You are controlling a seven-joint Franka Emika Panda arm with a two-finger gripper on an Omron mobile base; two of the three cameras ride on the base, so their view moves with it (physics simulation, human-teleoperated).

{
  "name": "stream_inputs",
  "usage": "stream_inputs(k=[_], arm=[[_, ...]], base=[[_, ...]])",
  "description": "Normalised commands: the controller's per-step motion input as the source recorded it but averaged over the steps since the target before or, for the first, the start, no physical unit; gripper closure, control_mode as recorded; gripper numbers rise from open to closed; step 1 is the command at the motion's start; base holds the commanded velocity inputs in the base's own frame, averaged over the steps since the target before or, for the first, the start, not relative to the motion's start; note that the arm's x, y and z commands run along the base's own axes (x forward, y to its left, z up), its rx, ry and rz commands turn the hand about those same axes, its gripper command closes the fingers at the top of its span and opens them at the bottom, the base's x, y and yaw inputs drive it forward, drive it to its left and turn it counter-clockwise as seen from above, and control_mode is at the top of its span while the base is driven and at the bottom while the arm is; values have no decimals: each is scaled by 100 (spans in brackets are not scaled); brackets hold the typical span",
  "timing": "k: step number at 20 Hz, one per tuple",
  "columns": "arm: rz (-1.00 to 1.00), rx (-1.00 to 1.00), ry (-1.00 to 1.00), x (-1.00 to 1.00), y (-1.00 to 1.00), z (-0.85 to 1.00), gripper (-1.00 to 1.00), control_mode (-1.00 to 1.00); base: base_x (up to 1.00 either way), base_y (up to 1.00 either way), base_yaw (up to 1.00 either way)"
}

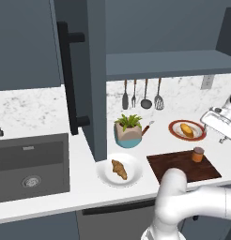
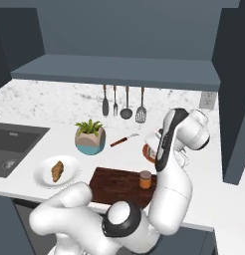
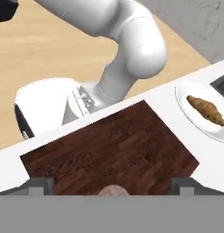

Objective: From the different types of pastries on the counter, select a croissant and place it on the cutting board. Then retrieve a jar of jam from the cabinet and place it alongside the croissant on the cutting board.

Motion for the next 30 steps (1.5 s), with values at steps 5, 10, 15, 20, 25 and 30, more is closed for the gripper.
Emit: stream_inputs(k=[5,10,15,20,25,30], arm=[[10,-27,-39,-7,7,38,-100,-100],[10,-24,-31,-22,9,19,-100,-100],[14,-21,-28,-7,6,33,-100,-100],[18,-20,-22,0,43,47,-100,-100],[16,-22,-12,-10,81,31,-100,-100],[15,-19,-6,-17,82,21,-100,-100]], base=[[0,0,0],[0,0,0],[0,0,0],[0,0,0],[0,0,0],[0,0,0]])
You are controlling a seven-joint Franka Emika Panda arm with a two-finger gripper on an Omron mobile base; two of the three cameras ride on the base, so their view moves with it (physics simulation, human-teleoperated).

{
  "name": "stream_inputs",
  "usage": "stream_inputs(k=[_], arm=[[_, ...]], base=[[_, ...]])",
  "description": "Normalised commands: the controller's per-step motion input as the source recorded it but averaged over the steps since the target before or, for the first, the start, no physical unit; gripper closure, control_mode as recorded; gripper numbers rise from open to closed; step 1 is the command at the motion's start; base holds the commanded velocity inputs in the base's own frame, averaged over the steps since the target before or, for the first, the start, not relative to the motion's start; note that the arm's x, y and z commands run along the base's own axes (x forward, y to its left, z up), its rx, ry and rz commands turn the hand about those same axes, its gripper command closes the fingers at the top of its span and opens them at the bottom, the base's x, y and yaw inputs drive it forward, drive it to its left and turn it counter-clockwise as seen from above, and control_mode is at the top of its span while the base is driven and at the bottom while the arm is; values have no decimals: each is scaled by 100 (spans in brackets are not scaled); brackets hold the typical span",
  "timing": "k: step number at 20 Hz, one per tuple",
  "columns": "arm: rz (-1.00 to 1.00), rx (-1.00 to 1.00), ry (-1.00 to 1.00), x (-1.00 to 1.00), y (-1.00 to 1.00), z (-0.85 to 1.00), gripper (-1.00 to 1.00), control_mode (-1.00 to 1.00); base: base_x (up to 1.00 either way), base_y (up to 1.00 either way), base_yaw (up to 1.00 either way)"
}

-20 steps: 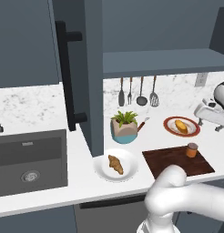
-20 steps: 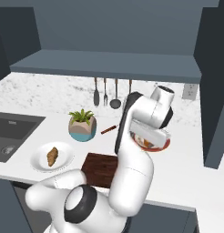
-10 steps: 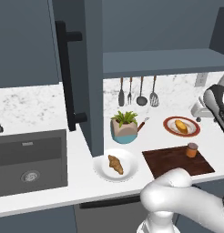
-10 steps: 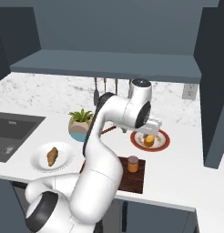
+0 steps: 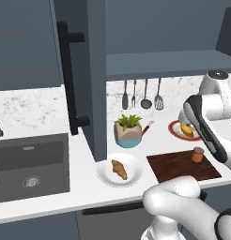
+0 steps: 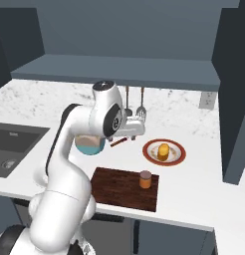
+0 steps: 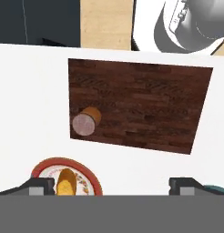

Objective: From the different types of pastries on the counter, select a croissant and place it on the cutting board. Then retrieve a jar of jam from the cabinet and place it alongside the croissant on the cutting board.

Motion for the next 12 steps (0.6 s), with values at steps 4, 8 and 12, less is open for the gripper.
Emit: stream_inputs(k=[4,8,12], arm=[[11,-12,1,-23,88,9,-100,-100],[10,-2,22,-15,90,25,-100,-100],[10,0,30,-10,98,21,-100,-100]], base=[[0,0,0],[0,0,0],[0,0,0]])
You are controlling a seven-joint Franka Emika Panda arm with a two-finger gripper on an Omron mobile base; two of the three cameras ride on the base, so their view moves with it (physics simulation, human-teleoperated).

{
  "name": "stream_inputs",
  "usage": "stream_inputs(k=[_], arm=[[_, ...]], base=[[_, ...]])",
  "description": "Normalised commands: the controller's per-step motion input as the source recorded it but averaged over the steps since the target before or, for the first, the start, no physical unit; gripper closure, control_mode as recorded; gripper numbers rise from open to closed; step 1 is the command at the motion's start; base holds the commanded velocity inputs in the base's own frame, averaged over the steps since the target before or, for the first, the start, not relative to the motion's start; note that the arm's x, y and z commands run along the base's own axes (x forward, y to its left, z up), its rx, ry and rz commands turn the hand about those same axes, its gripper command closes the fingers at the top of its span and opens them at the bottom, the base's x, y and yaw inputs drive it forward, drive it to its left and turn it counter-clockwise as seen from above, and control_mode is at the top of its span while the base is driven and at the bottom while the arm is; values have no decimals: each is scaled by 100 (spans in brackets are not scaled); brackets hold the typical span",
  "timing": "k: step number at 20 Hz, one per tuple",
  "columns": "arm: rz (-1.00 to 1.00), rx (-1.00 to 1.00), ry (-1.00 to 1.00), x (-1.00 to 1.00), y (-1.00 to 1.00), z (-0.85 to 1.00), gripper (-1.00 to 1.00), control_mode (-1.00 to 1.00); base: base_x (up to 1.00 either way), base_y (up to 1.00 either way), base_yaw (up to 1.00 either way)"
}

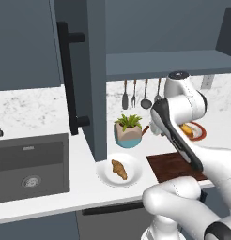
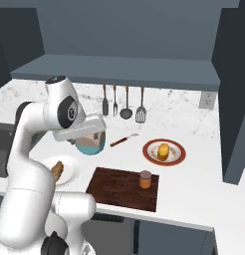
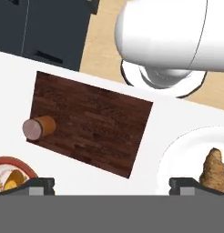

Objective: From the different types of pastries on the counter, select a croissant and place it on the cutting board. Then retrieve a jar of jam from the cabinet and place it alongside the croissant on the cutting board.

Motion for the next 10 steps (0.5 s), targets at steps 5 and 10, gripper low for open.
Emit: stream_inputs(k=[5,10], arm=[[12,0,16,-35,96,9,-100,-100],[6,-5,-2,-67,91,-8,-100,-100]], base=[[0,0,0],[0,0,0]])
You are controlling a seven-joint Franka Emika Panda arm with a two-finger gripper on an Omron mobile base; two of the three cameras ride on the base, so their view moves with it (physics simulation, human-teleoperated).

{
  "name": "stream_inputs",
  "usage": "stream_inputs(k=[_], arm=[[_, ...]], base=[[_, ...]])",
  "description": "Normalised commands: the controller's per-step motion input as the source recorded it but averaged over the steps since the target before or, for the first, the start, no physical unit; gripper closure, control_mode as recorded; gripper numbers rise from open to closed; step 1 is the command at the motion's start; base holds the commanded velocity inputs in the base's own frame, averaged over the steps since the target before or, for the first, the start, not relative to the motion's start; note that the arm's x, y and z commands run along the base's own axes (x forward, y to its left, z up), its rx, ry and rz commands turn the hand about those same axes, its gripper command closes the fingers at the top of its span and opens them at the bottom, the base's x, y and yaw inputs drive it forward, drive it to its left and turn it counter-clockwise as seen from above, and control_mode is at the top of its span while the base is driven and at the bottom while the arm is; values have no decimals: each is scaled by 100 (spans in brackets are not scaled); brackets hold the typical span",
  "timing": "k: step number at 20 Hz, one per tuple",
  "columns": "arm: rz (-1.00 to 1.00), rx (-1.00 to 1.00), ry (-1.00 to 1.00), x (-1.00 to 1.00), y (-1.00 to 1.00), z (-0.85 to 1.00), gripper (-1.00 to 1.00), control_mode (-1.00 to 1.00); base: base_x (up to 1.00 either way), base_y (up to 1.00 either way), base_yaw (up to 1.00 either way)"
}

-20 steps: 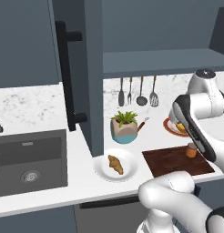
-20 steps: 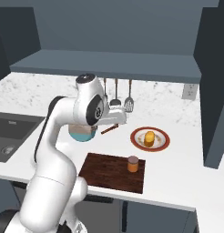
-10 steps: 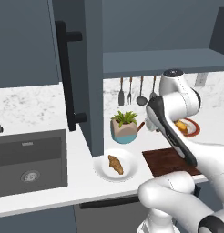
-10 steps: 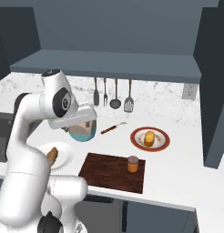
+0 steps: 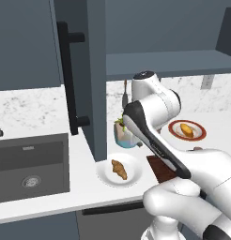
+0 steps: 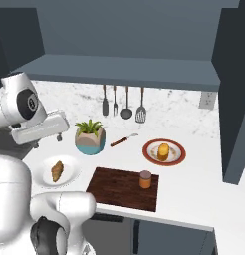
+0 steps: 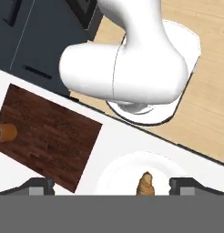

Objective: From the different types of pastries on the counter, select a croissant and place it on the cutting board. Then retrieve a jar of jam from the cabinet and place it alongside the croissant on the cutting board.

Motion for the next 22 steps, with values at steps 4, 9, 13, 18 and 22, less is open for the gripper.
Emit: stream_inputs(k=[4,9,13,18,22], arm=[[0,-3,-1,-35,38,-44,-100,-100],[1,5,2,-1,30,-58,-100,-100],[9,2,-1,0,45,-39,-100,-100],[12,0,-3,17,39,-47,-100,-100],[13,0,-4,68,6,-44,-100,-100]], base=[[0,0,0],[0,0,0],[0,0,0],[0,0,0],[0,0,0]])
